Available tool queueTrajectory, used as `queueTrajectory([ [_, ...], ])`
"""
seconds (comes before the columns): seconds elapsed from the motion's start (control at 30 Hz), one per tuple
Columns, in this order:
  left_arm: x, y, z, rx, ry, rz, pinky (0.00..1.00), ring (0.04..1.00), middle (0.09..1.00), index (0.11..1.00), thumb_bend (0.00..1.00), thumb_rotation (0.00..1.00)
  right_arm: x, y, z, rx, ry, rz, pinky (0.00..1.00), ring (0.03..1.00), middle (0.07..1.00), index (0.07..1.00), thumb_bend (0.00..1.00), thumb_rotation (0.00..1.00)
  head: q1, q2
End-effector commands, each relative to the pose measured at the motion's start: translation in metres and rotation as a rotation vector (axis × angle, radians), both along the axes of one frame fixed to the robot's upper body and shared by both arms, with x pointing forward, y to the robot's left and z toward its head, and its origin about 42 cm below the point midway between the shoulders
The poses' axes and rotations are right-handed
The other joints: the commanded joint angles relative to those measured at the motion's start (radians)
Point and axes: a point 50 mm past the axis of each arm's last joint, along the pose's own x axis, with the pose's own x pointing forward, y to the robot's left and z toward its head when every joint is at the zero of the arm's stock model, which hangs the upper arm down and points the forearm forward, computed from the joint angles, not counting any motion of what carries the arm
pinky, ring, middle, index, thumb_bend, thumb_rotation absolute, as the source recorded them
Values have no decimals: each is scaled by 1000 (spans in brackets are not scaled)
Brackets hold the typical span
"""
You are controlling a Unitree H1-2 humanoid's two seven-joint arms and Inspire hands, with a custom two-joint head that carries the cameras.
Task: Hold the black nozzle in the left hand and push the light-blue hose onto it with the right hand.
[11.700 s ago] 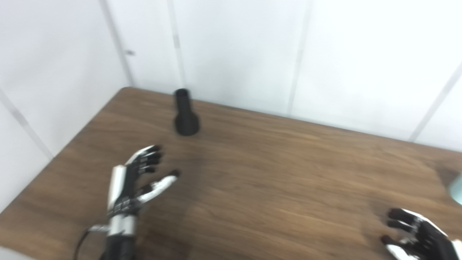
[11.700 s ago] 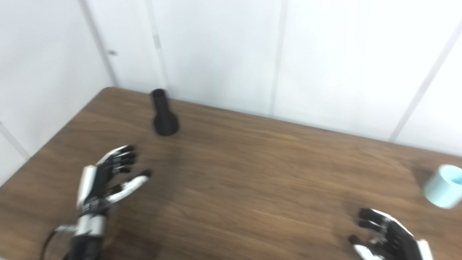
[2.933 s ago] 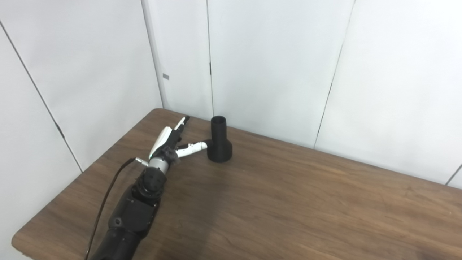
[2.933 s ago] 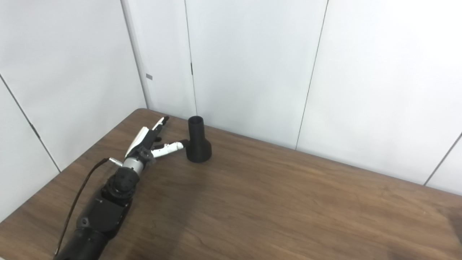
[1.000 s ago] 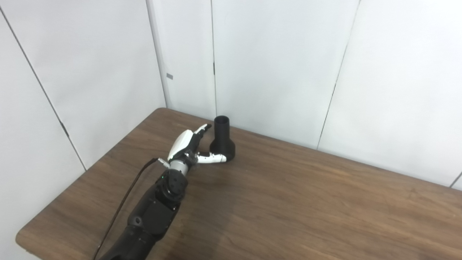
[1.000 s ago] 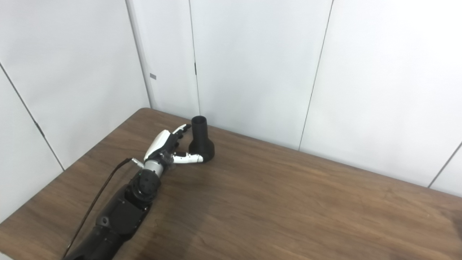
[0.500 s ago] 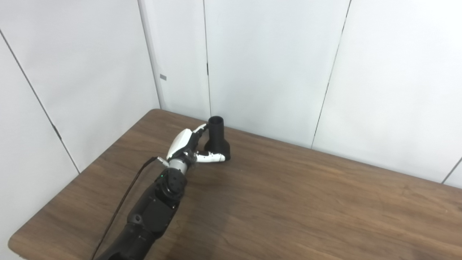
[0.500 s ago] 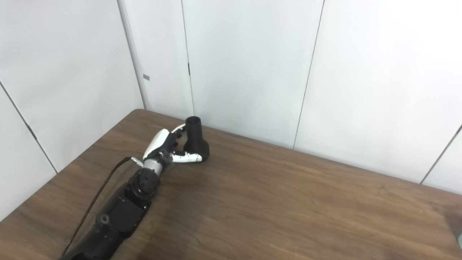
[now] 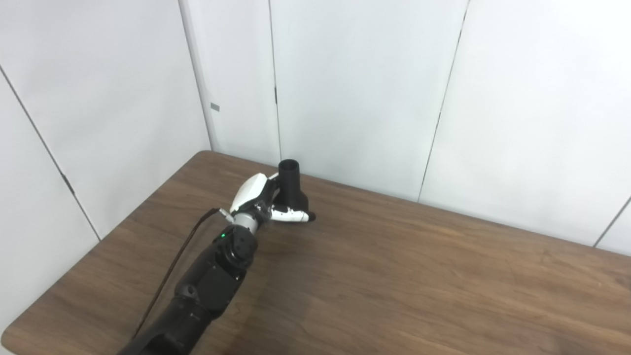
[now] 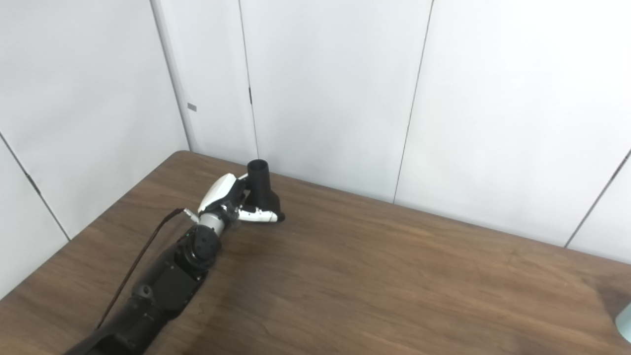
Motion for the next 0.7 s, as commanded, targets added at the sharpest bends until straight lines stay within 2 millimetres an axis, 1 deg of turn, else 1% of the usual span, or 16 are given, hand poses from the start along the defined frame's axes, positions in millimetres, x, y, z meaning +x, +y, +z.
queueTrajectory([
  [0.0,-2,-8,-22,6,102,-26,744,847,873,839,1000,289,-8,4,-1,-15,33,36,519,617,656,646,267,0,-1,3],
  [0.13,-2,-4,-30,2,124,-11,738,849,863,847,1000,267,-10,5,1,-6,43,29,517,619,656,644,281,0,-3,11],
  [0.27,-3,-1,-37,18,145,-2,704,819,843,840,1000,269,-12,5,3,-9,48,32,531,633,666,655,277,0,-6,15],
  [0.43,-6,0,-47,33,163,7,688,790,806,809,1000,233,-12,6,3,-8,59,31,535,633,664,654,286,0,-6,15],
  [0.47,-7,1,-48,36,166,9,671,781,799,799,1000,235,-12,6,3,-10,60,32,537,636,667,656,285,0,-6,15],
  [0.53,-8,1,-50,48,172,10,598,742,764,785,1000,234,-13,6,4,-14,59,33,531,633,664,655,282,0,-7,22],
  [0.57,-8,2,-50,53,176,9,585,740,758,779,1000,235,-13,6,4,-12,62,34,531,633,664,656,282,0,-7,22],
  [0.63,-9,3,-52,72,183,-1,609,758,765,770,1000,240,-13,6,5,-18,66,40,532,635,668,660,283,0,-8,23],
  [0.67,-9,3,-52,76,185,-4,600,745,752,763,1000,243,-13,6,5,-21,67,41,528,632,667,661,284,0,-8,25],
])
